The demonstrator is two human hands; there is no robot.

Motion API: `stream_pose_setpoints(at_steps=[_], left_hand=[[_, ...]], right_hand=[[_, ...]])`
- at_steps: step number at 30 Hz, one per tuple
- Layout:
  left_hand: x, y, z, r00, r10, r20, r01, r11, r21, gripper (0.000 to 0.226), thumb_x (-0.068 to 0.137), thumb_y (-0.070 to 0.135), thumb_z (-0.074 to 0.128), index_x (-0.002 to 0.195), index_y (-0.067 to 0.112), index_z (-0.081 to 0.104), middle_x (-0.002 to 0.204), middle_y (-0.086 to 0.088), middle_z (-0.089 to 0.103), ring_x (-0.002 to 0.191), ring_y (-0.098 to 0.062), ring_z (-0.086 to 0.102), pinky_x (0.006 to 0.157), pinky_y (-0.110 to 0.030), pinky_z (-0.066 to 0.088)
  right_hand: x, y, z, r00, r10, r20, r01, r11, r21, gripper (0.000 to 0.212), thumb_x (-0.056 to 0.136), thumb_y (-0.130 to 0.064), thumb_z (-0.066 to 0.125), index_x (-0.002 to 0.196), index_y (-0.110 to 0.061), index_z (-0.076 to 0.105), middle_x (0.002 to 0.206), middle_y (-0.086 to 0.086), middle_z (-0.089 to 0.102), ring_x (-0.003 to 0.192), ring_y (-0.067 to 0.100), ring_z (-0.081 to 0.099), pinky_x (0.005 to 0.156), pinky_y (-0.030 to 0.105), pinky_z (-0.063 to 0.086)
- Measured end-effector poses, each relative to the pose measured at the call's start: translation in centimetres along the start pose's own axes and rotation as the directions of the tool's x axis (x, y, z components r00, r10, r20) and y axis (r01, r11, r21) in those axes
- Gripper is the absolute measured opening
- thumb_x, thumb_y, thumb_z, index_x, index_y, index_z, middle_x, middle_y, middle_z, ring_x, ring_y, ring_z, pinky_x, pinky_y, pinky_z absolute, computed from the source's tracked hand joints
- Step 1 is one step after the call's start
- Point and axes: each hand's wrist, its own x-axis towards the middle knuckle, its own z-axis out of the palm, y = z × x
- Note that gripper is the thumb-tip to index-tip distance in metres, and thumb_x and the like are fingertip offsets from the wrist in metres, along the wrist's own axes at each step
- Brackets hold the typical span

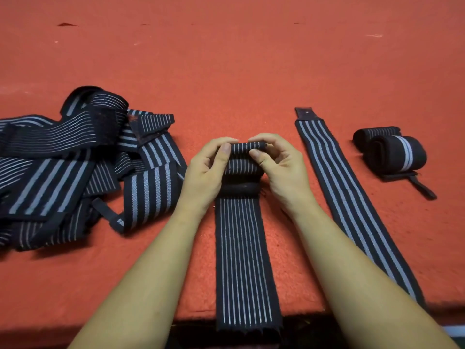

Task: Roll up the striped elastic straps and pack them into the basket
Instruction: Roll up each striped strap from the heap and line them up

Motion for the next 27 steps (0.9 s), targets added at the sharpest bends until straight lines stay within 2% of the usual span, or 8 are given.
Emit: stream_pose_setpoints(at_steps=[5,8,11,14,17,19,22,27], left_hand=[[0.1,-0.3,-0.4,1.0,-0.022,-0.017,0.019,0.991,-0.135,0.018,0.101,0.007,0.054,0.114,0.013,0.065,0.105,0.005,0.066,0.099,-0.008,0.06,0.092,-0.03,0.049],[0.2,-0.4,-0.3,1.0,-0.006,0.004,0.006,0.994,-0.113,0.027,0.099,0.005,0.056,0.124,0.014,0.06,0.111,0.001,0.064,0.103,-0.009,0.059,0.097,-0.032,0.048],[0.1,-0.3,-0.2,0.999,-0.05,0.002,0.05,0.993,-0.103,0.025,0.101,0.016,0.055,0.125,0.017,0.06,0.107,0.004,0.065,0.098,-0.005,0.06,0.09,-0.027,0.05],[0.1,-0.1,-0.1,0.997,-0.075,-0.012,0.075,0.997,-0.031,0.02,0.105,0.026,0.048,0.11,0.019,0.066,0.095,0.017,0.066,0.089,0.002,0.06,0.081,-0.015,0.046],[0.1,-0.2,-0.1,0.997,-0.069,-0.018,0.069,0.997,-0.031,0.016,0.104,0.02,0.05,0.106,0.015,0.066,0.095,0.016,0.067,0.09,0.002,0.06,0.084,-0.015,0.045],[0.2,-0.3,-0.3,0.997,-0.07,-0.029,0.068,0.995,-0.077,0.014,0.103,0.015,0.052,0.109,0.012,0.065,0.096,0.012,0.066,0.091,-0.002,0.059,0.085,-0.02,0.047],[0.2,-0.4,-0.6,0.998,-0.05,-0.036,0.046,0.993,-0.105,0.015,0.101,0.011,0.055,0.113,0.013,0.064,0.1,0.011,0.065,0.094,-0.004,0.059,0.089,-0.026,0.048],[0.1,-0.7,-0.3,0.998,-0.054,0.035,0.055,0.997,-0.049,0.03,0.099,0.011,0.056,0.129,0.015,0.058,0.119,-0.002,0.061,0.107,-0.007,0.058,0.101,-0.032,0.046]], right_hand=[[-0.1,0.3,0.3,0.996,0.088,0.035,-0.09,0.994,0.059,0.026,0.095,-0.005,0.063,0.12,-0.01,0.061,0.1,0.01,0.07,0.09,0.014,0.064,0.081,0.032,0.053],[0.0,0.3,0.3,0.989,0.144,0.016,-0.145,0.986,0.086,0.024,0.096,-0.004,0.061,0.119,-0.01,0.06,0.096,0.01,0.071,0.08,0.012,0.066,0.069,0.023,0.053],[0.0,0.4,0.1,0.994,0.111,0.014,-0.112,0.991,0.078,0.024,0.092,0.001,0.063,0.108,-0.017,0.063,0.099,0.011,0.07,0.087,0.018,0.065,0.076,0.033,0.054],[0.0,0.5,0.1,0.996,0.088,0.017,-0.089,0.996,0.033,0.028,0.086,0.002,0.064,0.1,-0.022,0.064,0.094,0.01,0.066,0.087,0.022,0.061,0.078,0.041,0.049],[-0.1,0.6,0.1,0.996,0.092,0.019,-0.092,0.996,0.009,0.029,0.085,0.0,0.065,0.101,-0.023,0.065,0.094,0.01,0.067,0.085,0.019,0.06,0.073,0.035,0.048],[0.0,0.6,0.2,0.99,0.138,0.018,-0.138,0.99,0.023,0.029,0.088,-0.001,0.068,0.111,-0.018,0.065,0.097,0.01,0.07,0.086,0.017,0.064,0.073,0.033,0.053],[0.1,0.7,0.5,0.97,0.245,-0.007,-0.244,0.968,0.057,0.025,0.094,-0.015,0.067,0.119,-0.014,0.064,0.086,0.007,0.072,0.074,0.011,0.066,0.063,0.028,0.051],[0.2,1.0,0.1,0.982,0.185,-0.031,-0.184,0.983,0.028,0.018,0.096,-0.008,0.062,0.113,-0.013,0.063,0.089,0.016,0.073,0.079,0.019,0.066,0.076,0.035,0.053]])
